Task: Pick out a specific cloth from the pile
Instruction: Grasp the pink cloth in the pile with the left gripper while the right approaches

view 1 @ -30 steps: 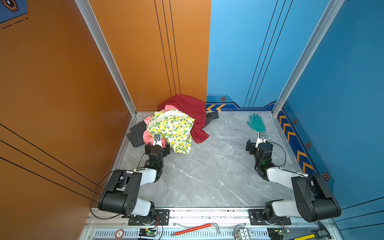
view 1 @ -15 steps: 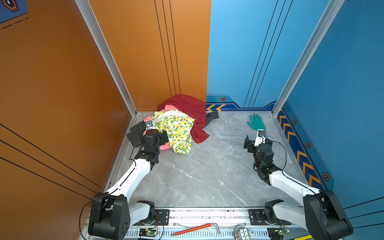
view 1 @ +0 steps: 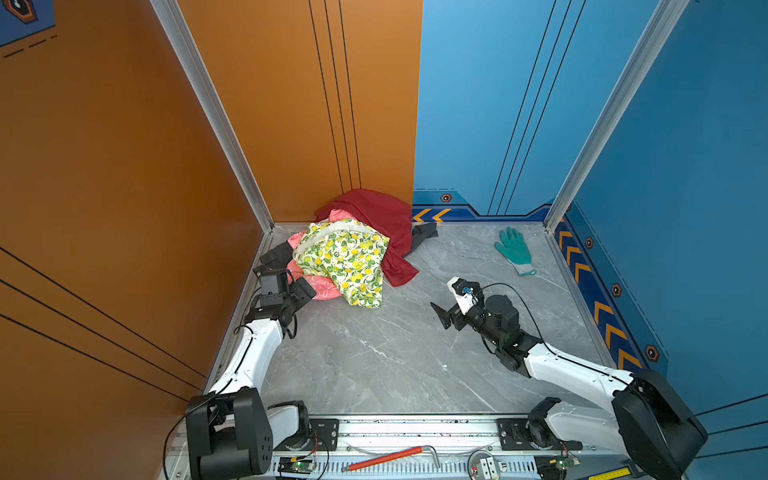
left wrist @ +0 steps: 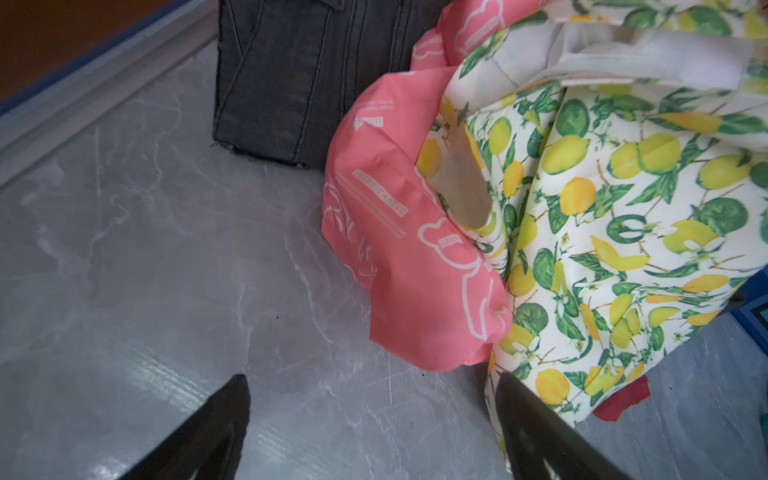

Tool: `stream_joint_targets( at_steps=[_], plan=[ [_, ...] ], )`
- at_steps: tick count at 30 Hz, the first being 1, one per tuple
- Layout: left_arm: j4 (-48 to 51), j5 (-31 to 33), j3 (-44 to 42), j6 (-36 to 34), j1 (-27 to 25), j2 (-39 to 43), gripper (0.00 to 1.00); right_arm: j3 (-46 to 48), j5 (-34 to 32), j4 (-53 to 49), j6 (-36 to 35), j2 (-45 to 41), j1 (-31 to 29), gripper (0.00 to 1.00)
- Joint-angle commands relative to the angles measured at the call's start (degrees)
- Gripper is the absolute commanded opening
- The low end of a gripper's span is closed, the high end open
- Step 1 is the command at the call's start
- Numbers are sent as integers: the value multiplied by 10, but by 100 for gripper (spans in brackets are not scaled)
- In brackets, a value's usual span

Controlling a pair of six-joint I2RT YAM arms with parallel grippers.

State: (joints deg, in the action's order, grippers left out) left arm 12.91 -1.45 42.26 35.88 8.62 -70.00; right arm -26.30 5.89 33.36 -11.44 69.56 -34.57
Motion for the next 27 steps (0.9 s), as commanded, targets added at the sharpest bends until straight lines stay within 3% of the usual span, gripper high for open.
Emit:
stream_joint_targets(
  at_steps=[1,5,10,14,23,26,27],
  plan=[
    [-52,-82,-16,60,6,-39,91,-20,19,-14,-28,21,-11,100],
    [-138,-112,-28,114,10,-75,90,-21,15,-6,-27,29,-14,100],
    [-157,-103,-17,103,10,-105,87,-20,7,6,-25,31,-15,100],
    [-160,-98,-6,81,17,-129,73,-19,3,14,-23,37,-15,100],
    [-259,-92,0,74,21,-194,66,-20,0,21,-21,47,-14,100],
    [-283,-95,15,65,22,-216,58,-20,-5,25,-21,50,-14,100],
    [-287,-97,23,54,23,-223,48,-20,-8,25,-21,52,-13,100]
  ],
)
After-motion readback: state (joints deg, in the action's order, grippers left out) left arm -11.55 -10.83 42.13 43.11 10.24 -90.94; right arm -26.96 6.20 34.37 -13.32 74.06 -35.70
